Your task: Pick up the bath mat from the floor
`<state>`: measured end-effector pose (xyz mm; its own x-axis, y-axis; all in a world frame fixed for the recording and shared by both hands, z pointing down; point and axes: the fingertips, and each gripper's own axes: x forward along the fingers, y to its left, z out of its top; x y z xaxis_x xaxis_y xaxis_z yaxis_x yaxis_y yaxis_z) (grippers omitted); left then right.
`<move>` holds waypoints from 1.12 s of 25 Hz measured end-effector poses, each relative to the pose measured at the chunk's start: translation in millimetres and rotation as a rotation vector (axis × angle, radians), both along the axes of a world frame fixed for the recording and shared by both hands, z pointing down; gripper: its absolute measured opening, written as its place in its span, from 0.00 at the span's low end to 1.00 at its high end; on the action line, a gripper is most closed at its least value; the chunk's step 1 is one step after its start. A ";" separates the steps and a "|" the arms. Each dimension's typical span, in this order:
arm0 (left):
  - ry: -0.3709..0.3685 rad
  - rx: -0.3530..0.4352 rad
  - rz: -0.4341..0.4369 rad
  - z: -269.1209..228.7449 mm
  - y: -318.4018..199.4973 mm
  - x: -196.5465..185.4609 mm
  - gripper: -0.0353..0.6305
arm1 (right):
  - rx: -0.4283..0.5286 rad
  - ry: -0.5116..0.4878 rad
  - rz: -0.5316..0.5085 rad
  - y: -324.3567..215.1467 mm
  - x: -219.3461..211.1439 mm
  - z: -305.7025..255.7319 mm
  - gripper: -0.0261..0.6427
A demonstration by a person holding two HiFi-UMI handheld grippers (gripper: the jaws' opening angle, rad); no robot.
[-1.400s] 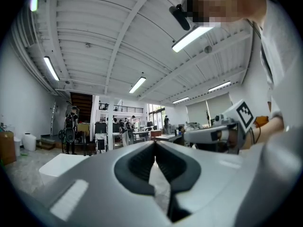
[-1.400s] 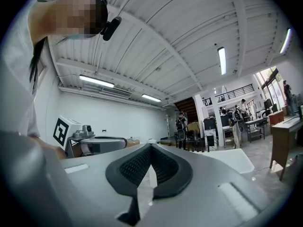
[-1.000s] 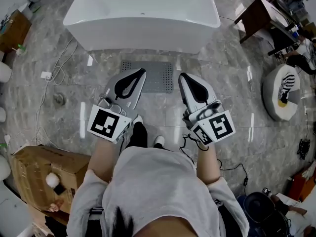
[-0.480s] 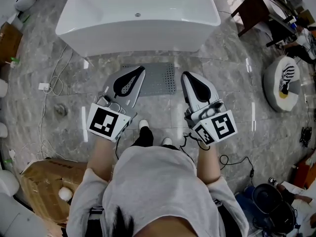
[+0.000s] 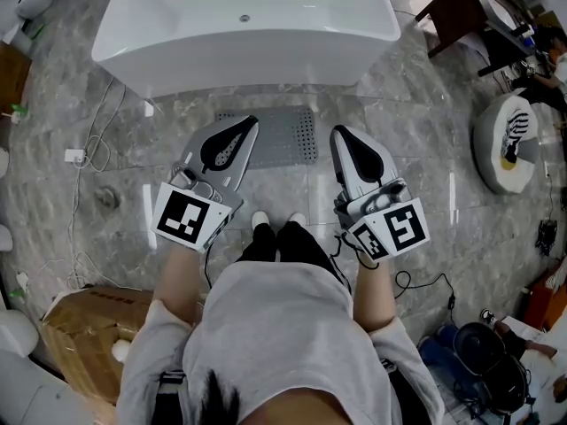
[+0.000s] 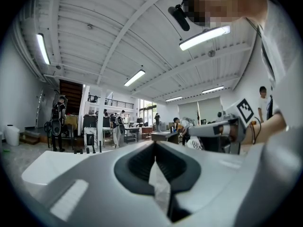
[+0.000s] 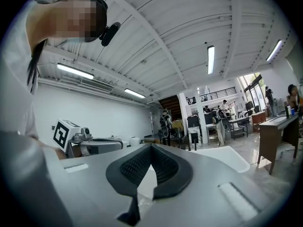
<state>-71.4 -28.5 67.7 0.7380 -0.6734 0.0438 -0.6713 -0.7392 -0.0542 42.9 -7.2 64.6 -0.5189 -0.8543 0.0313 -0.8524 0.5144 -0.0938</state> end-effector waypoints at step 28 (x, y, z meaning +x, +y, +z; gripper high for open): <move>-0.011 -0.002 -0.242 5.9 -135.6 21.8 0.06 | -0.014 0.005 -0.165 -158.0 54.0 12.2 0.04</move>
<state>-49.5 -164.1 73.6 0.5542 -0.8307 0.0524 -0.8285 -0.5566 -0.0609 97.0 -165.2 76.9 -0.6521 -0.7568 0.0453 -0.7568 0.6462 -0.0977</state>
